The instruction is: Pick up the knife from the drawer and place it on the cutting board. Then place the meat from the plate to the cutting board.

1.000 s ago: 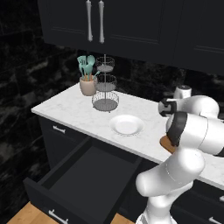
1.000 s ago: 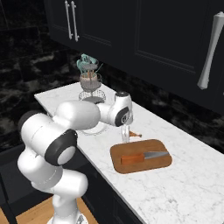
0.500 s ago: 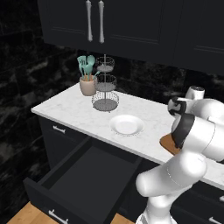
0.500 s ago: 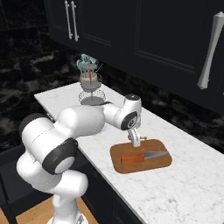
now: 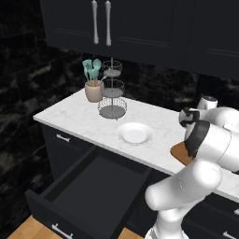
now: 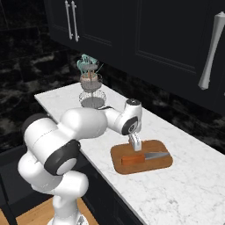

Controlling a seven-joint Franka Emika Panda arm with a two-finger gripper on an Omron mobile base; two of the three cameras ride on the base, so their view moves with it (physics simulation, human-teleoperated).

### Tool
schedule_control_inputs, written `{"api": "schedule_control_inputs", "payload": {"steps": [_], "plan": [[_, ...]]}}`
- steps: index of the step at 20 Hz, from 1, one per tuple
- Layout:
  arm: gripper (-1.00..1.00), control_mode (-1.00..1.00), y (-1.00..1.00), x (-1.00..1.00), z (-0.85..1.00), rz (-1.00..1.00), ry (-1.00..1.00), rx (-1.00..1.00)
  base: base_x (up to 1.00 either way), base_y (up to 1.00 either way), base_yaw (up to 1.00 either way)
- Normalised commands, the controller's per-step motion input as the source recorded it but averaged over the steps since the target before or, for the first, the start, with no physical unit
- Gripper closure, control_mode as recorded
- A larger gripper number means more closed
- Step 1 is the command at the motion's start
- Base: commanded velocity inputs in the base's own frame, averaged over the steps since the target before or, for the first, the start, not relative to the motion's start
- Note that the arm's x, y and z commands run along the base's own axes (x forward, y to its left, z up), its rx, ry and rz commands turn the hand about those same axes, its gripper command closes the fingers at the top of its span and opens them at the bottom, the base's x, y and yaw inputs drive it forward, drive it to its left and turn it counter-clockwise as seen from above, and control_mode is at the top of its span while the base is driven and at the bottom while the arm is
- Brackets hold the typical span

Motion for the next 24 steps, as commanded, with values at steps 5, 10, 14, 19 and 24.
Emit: {"api": "schedule_control_inputs", "payload": {"steps": [5,10,14,19,24], "plan": [[1.0,-1.0,0.0,0.0,-0.29,0.03,0.01,0.0,0.0,0.0,0.0],[1.0,-1.0,0.0,0.0,-0.26,0.05,0.01,0.0,0.0,0.0,0.0],[1.0,-1.0,0.0,0.0,-0.24,0.05,0.01,0.0,0.0,0.0,0.0],[1.0,-1.0,0.0,0.0,-0.21,0.08,0.0,0.0,0.0,0.0,0.0],[1.0,-1.0,0.0,0.0,-0.23,0.08,0.0,0.0,0.0,0.0,0.0]]}}
